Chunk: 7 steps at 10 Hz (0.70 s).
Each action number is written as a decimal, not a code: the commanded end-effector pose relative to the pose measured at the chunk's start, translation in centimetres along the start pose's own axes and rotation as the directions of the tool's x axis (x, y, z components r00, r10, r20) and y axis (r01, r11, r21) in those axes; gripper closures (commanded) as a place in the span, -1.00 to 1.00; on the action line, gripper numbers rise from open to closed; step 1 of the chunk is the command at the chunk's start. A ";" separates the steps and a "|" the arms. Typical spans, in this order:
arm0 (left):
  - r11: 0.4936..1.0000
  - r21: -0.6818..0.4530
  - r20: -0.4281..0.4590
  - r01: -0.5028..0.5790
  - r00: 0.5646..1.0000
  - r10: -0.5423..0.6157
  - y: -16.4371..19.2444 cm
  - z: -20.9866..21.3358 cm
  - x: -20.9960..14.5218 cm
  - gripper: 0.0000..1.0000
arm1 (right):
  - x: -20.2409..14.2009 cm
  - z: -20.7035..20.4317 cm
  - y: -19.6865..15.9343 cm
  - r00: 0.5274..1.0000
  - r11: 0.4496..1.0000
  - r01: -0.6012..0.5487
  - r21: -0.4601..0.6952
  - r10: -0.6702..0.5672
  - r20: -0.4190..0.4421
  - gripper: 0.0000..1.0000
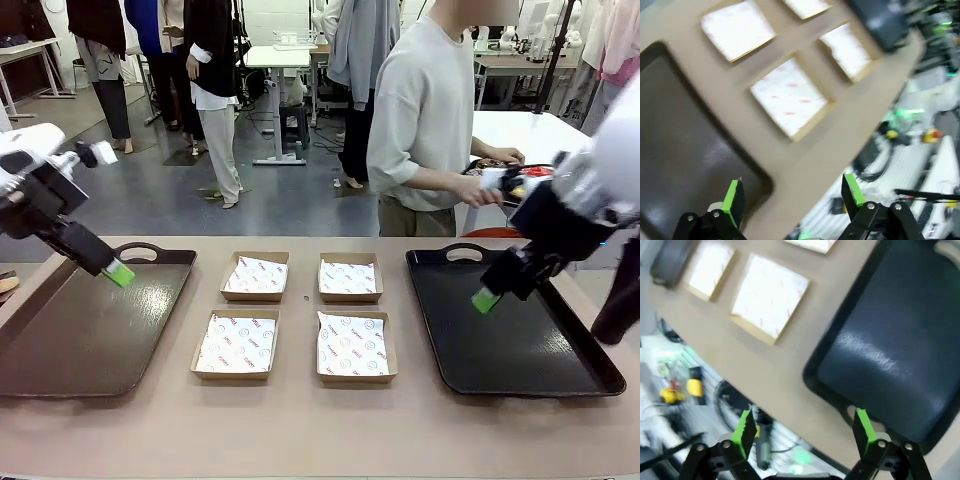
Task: Individually package the donuts and arrange them on the tray.
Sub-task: Pick up one Paper togo box.
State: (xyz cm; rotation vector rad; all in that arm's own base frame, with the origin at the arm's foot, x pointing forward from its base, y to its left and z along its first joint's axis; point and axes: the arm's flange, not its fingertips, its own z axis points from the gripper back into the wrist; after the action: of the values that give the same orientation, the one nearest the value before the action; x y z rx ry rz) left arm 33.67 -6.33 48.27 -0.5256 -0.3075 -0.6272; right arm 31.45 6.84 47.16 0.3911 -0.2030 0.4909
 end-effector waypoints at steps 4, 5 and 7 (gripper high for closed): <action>0.683 -0.660 0.053 -0.311 0.888 0.456 7.4 4.2 -4.3 -1.00 | -10.1 3.1 -9.8 0.913 0.803 0.163 0.573 -0.343 0.221 -1.00; 0.637 -0.683 0.029 -0.357 0.858 0.512 9.1 4.1 -5.6 -1.00 | -11.1 3.2 -11.2 0.901 0.770 0.162 0.618 -0.371 0.226 -1.00; 0.581 -0.701 0.002 -0.414 0.813 0.582 11.7 3.7 -7.8 -1.00 | -12.2 2.6 -13.7 0.896 0.752 0.187 0.632 -0.394 0.205 -1.00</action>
State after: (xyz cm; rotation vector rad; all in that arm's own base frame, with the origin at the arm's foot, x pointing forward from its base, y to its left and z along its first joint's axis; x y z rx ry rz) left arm 33.53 7.43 43.65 -1.3704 -0.1210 -0.1121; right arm 27.67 -11.32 43.78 1.1232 -0.3116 0.1343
